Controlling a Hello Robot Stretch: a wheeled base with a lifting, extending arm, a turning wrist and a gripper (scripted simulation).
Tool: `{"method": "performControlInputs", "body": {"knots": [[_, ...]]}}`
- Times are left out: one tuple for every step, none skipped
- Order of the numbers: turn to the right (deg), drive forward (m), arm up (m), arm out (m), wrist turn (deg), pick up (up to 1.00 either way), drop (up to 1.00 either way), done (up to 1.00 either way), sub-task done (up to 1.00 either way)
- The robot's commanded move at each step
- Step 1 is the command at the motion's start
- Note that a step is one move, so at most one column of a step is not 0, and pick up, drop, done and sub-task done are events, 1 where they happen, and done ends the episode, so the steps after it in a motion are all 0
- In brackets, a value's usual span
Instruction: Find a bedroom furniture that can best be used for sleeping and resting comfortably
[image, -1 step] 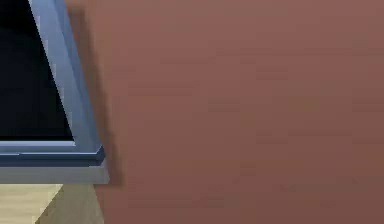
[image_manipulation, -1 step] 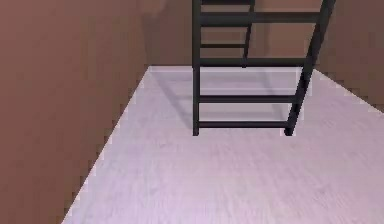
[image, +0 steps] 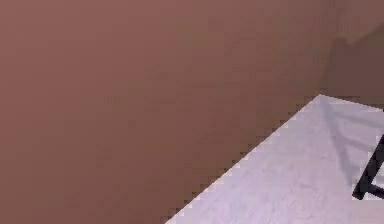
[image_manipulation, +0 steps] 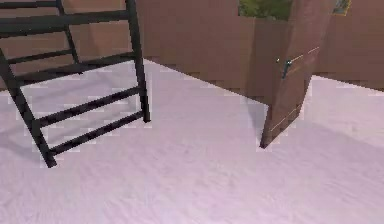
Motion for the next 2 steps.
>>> {"method": "performControlInputs", "body": {"knots": [[45.0, 0.00, 0.00, 0.00, 0.0, 0.00, 0.00, 0.00, 0.00], [0.0, 1.00, 0.00, 0.00, 0.0, 0.00, 0.00, 0.00, 0.00]]}}
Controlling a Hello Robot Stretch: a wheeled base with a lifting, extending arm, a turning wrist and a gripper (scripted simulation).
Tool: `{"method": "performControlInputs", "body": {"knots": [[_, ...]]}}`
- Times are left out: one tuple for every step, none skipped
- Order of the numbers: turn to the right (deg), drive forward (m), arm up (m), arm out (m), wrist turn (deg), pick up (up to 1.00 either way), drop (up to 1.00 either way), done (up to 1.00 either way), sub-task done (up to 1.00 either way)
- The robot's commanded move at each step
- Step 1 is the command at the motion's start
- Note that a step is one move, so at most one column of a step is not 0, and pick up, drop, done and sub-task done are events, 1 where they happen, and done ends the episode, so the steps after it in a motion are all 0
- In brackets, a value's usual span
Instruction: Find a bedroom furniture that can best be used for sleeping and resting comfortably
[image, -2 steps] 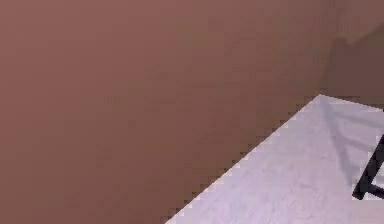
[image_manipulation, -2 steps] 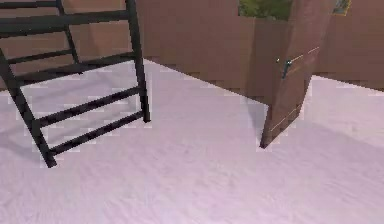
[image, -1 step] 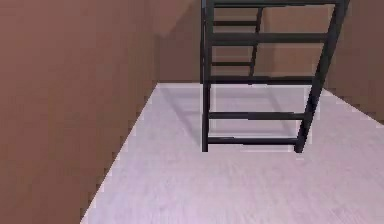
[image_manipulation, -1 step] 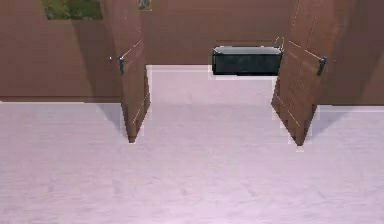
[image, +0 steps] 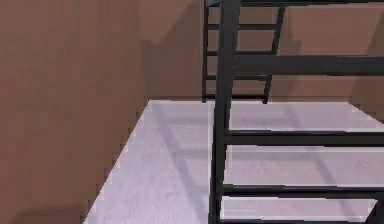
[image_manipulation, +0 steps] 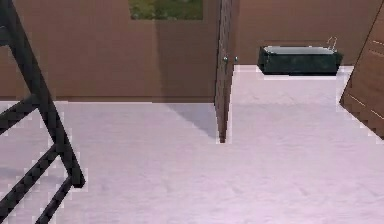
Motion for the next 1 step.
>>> {"method": "performControlInputs", "body": {"knots": [[6.0, 0.00, 0.00, 0.00, 0.0, 0.00, 0.00, 0.00, 0.00]]}}
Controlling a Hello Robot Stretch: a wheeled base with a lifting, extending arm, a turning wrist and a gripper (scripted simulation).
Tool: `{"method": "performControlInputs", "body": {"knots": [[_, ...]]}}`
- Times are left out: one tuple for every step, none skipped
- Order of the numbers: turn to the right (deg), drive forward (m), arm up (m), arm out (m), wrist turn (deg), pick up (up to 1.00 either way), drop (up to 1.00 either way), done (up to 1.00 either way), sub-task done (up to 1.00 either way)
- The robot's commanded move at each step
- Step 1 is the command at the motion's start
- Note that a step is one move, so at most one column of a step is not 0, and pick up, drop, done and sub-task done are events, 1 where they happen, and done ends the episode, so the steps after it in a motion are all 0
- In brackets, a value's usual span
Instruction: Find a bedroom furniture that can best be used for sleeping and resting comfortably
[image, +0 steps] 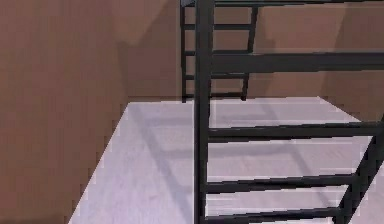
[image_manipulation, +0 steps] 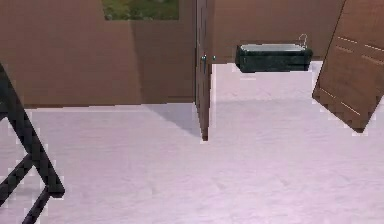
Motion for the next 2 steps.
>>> {"method": "performControlInputs", "body": {"knots": [[0.0, 0.20, 0.00, 0.00, 0.0, 0.00, 0.00, 0.00, 0.00], [12.0, 0.00, 0.00, 0.00, 0.0, 0.00, 0.00, 0.00, 0.00]]}}
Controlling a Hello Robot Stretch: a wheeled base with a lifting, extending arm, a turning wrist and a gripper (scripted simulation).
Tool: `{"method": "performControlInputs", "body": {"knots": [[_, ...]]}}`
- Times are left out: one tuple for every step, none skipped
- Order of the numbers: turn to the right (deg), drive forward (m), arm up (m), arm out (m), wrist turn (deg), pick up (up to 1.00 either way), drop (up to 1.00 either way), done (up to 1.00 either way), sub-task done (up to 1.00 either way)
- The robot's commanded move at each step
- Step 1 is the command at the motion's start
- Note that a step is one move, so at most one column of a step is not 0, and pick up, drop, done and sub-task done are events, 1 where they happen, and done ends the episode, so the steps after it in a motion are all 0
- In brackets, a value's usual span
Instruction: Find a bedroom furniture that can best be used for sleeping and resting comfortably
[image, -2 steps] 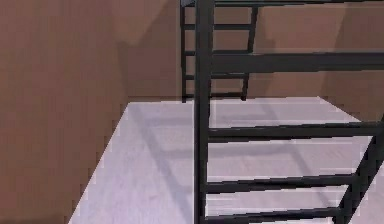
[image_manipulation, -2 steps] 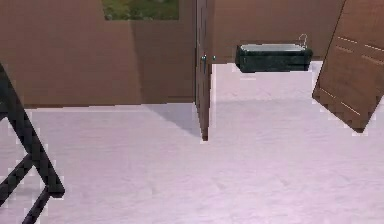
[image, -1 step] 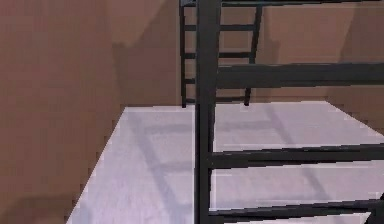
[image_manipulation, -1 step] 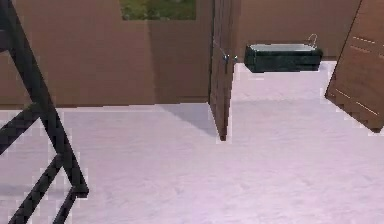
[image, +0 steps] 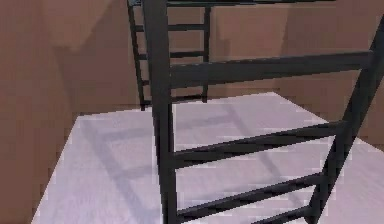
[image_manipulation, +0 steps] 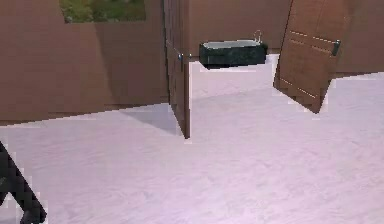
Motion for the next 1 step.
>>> {"method": "performControlInputs", "body": {"knots": [[0.0, 0.00, 0.00, 0.00, 0.0, 0.00, 0.00, 1.00, 0.00]]}}
